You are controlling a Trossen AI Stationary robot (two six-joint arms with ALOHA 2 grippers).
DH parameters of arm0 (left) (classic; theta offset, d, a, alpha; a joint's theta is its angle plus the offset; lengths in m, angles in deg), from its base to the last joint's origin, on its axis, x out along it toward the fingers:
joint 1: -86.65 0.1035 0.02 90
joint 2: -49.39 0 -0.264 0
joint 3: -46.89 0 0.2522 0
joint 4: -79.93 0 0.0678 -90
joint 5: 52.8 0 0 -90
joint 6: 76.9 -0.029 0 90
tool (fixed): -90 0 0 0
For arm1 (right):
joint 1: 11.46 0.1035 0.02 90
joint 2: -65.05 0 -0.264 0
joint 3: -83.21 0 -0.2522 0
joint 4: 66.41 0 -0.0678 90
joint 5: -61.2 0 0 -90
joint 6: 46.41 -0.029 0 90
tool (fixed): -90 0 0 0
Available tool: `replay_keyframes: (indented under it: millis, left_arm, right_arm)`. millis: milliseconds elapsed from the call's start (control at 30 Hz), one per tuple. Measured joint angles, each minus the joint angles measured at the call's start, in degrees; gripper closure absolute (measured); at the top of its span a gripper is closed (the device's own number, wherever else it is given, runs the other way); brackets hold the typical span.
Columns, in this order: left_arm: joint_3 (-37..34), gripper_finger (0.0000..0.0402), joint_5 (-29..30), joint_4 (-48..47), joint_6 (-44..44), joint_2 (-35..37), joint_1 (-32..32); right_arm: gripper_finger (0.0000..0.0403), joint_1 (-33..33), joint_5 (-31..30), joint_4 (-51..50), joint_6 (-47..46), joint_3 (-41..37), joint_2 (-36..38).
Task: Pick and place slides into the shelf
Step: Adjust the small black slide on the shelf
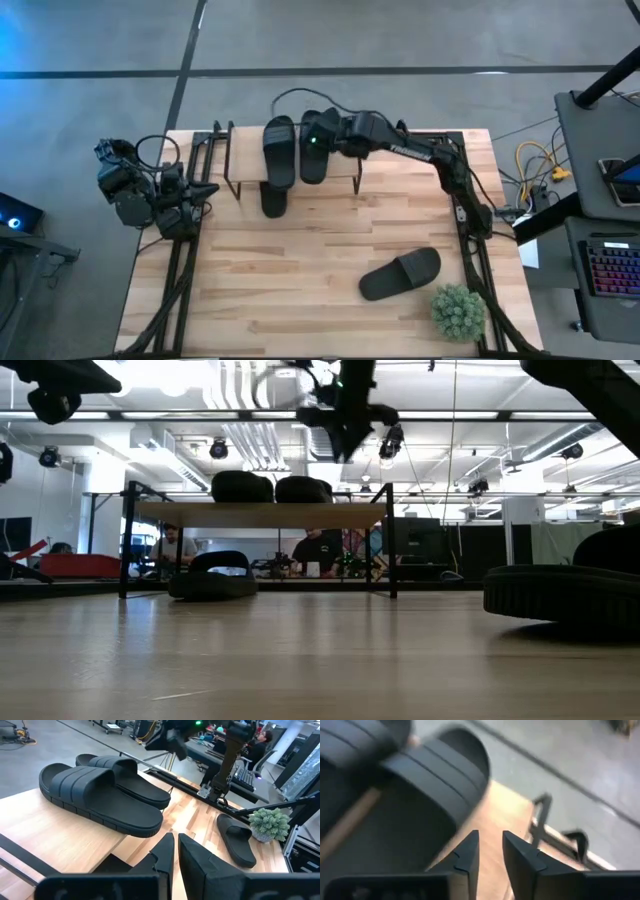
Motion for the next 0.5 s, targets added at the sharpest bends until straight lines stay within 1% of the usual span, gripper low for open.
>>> replay_keyframes:
  millis: [100, 267, 333, 500]
  left_arm:
    - [0.0, 0.0391, -0.1, 1.7, 0.0, -0.7, 0.0]
    - [0.0, 0.0391, 0.0, 3.9, 0.0, -2.4, 0.0]
    - [0.0, 0.0391, 0.0, 4.5, 0.0, -3.3, 0.0]
    - [0.0, 0.0391, 0.0, 6.4, 0.0, -5.8, 0.0]
  right_arm:
    - [0.0346, -2.7, 1.4, -2.2, -0.3, -0.1, -0.4]
    - [0.0368, -6.8, 2.1, 2.3, 4.6, -0.1, -1.3]
    - [0.0372, -8.6, 3.1, 3.5, 5.0, -0.1, -1.5]
    - [0.0375, -13.4, 10.8, 4.2, 5.1, -0.2, -2.7]
